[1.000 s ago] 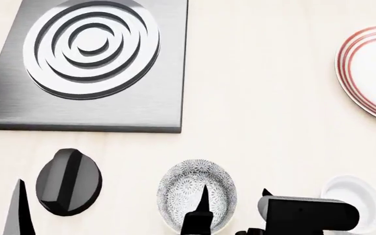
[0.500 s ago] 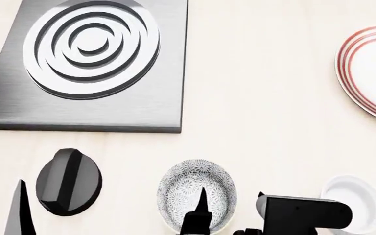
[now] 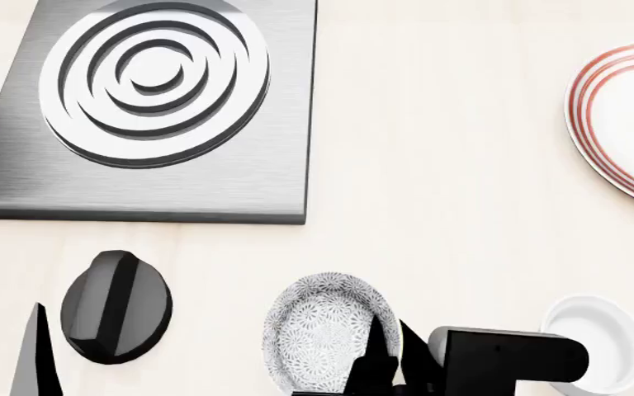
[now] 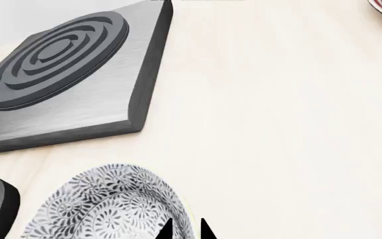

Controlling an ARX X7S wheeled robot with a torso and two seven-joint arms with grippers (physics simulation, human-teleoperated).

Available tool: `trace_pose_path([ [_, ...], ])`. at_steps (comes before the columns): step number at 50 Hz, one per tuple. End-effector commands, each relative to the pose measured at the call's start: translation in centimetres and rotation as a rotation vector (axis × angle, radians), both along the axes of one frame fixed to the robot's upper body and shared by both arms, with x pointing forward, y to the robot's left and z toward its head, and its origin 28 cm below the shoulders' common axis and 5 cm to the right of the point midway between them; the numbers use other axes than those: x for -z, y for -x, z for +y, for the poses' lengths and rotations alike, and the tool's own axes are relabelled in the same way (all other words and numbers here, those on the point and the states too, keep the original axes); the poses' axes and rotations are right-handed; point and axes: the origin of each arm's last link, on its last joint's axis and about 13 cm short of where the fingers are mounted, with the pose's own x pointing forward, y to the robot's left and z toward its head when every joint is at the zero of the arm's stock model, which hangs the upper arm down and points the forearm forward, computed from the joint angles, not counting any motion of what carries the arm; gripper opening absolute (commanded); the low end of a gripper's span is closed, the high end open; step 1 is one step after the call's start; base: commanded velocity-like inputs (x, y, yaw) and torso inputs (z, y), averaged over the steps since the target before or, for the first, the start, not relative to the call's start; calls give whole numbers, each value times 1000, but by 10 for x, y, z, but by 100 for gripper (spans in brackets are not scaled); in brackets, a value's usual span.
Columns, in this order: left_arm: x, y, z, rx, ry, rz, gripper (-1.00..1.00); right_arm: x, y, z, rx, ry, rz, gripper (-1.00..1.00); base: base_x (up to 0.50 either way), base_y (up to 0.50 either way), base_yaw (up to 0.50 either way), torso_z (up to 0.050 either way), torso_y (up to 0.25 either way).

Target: Pick the akita bowl next to the ramekin and place it on the plate.

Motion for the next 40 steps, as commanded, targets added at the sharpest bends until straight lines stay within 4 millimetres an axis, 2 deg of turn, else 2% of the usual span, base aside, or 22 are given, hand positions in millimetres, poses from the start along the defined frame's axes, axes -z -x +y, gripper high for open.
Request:
trace_pose_path([
  [1, 1, 0, 0, 0, 0, 3, 100, 2, 1, 0, 16, 18, -1, -100, 0, 0, 0, 0, 0],
  [14, 2, 0, 0, 2, -2, 6, 100, -1, 4, 2, -1, -21, -11, -100, 0, 0, 0, 0, 0],
  [25, 2, 0, 0, 3, -2, 5, 100, -18, 12, 6, -47, -86, -51, -100, 0, 0, 0, 0, 0],
  [40, 2, 0, 0, 2, -1, 7, 100, -30, 13, 7, -80, -199, -53, -100, 0, 0, 0, 0, 0],
])
